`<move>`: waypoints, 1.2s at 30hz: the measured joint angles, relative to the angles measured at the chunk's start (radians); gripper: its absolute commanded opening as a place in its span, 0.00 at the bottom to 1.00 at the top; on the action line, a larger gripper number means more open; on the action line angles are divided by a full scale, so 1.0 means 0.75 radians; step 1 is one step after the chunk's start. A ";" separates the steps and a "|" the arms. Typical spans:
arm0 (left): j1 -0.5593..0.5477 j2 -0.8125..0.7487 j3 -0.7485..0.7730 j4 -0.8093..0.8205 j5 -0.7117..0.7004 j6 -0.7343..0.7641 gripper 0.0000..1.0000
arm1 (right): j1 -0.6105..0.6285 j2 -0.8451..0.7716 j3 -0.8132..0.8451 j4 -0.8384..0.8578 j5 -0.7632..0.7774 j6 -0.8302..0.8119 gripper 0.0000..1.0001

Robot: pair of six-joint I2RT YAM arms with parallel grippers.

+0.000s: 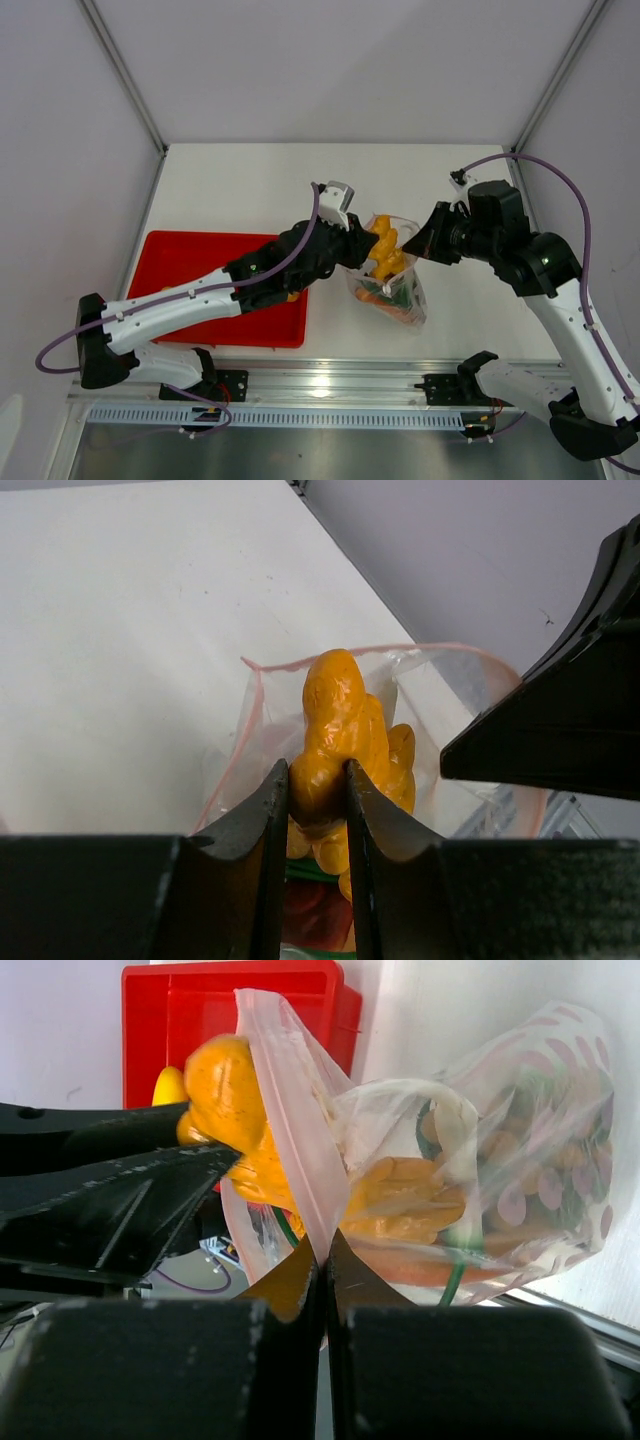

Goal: Place the food in the zip-top bag and seal the zipper
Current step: Place the fake vegetable in the zipper food storage bag.

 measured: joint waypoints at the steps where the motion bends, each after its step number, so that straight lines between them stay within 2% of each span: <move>1: 0.000 -0.003 -0.013 0.001 0.000 -0.001 0.11 | -0.005 0.000 0.000 0.000 -0.001 -0.001 0.00; 4: -0.002 -0.007 -0.033 -0.022 0.005 -0.009 0.29 | -0.018 0.000 0.000 0.000 -0.001 -0.002 0.00; 6: -0.003 -0.008 -0.032 -0.048 0.010 -0.020 0.34 | -0.021 0.000 0.000 0.001 0.000 -0.006 0.00; 8: -0.003 -0.008 -0.032 -0.080 0.019 -0.045 0.44 | -0.024 0.000 0.000 0.001 0.001 -0.011 0.00; 9: -0.003 -0.008 -0.032 -0.100 0.024 -0.058 0.53 | -0.025 0.000 0.000 0.001 0.003 -0.012 0.00; 10: -0.003 -0.008 -0.032 -0.122 0.033 -0.071 0.58 | -0.026 0.000 0.000 0.001 0.005 -0.016 0.00; 12: -0.003 -0.008 -0.028 -0.162 0.043 -0.100 0.66 | -0.026 0.000 0.000 0.001 0.006 -0.019 0.00; 15: -0.004 -0.008 -0.019 -0.217 0.044 -0.125 0.73 | -0.026 0.000 0.000 0.000 0.017 -0.029 0.00; 25: -0.004 -0.055 0.079 -0.352 0.032 -0.094 0.74 | -0.026 -0.001 0.000 -0.006 0.045 -0.068 0.00; 32: 0.010 -0.047 0.130 -0.352 0.079 -0.036 0.68 | -0.027 -0.004 0.000 -0.012 0.045 -0.076 0.00; 36: 0.016 -0.017 0.129 -0.352 0.129 -0.038 0.58 | -0.027 -0.009 0.000 -0.013 0.044 -0.077 0.00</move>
